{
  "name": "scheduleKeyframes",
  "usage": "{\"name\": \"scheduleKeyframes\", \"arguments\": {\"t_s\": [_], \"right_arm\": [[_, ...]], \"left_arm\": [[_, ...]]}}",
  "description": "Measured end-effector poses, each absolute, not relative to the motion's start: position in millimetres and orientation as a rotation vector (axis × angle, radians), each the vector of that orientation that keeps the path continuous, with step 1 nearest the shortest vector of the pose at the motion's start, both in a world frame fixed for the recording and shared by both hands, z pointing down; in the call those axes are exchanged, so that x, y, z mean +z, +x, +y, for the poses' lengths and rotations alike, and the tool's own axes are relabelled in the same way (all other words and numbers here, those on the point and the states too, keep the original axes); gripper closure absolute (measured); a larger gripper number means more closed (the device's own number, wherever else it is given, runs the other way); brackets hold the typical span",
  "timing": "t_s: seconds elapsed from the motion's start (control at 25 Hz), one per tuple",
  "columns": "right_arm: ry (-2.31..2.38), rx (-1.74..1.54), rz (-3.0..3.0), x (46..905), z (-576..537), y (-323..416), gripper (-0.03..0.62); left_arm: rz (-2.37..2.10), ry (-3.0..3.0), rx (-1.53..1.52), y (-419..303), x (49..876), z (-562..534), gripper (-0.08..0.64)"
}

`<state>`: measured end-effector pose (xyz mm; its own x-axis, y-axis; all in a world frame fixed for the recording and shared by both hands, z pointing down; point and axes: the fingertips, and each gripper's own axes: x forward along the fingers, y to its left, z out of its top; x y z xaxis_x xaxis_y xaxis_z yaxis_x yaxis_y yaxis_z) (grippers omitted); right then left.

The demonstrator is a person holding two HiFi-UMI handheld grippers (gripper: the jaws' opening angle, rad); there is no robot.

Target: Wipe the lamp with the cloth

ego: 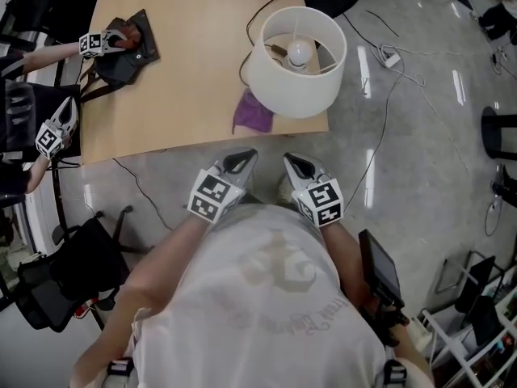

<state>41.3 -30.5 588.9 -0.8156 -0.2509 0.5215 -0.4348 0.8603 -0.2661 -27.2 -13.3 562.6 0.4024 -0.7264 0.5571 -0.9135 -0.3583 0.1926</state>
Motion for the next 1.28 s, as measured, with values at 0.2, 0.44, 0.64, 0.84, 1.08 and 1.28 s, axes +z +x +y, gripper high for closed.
{"name": "scheduleKeyframes", "arguments": {"t_s": [0.2,0.44,0.64,0.84,1.08,1.28], "right_arm": [[0.562,0.557,-2.51,606.8,-31.0,19.9,0.578],[0.624,0.6,-2.462,626.1,-37.7,-7.4,0.575],[0.707,0.654,-2.437,640.6,-66.0,-28.6,0.486],[0.79,0.693,-2.374,661.4,-98.8,-47.3,0.349],[0.835,0.678,-2.286,692.7,-128.5,-68.3,0.264],[0.835,0.658,-2.214,706.9,-139.7,-74.2,0.291]], "left_arm": [[-1.303,2.221,0.53,-37.4,567.9,-3.3,0.558],[-1.228,2.216,0.539,-56.4,581.1,6.8,0.558],[-1.216,2.279,0.577,-70.9,572.0,6.1,0.558],[-1.218,2.313,0.629,-87.5,568.0,5.8,0.558],[-1.235,2.282,0.646,-110.5,573.8,10.3,0.558],[-1.274,2.228,0.653,-127.7,576.7,18.9,0.558]]}}
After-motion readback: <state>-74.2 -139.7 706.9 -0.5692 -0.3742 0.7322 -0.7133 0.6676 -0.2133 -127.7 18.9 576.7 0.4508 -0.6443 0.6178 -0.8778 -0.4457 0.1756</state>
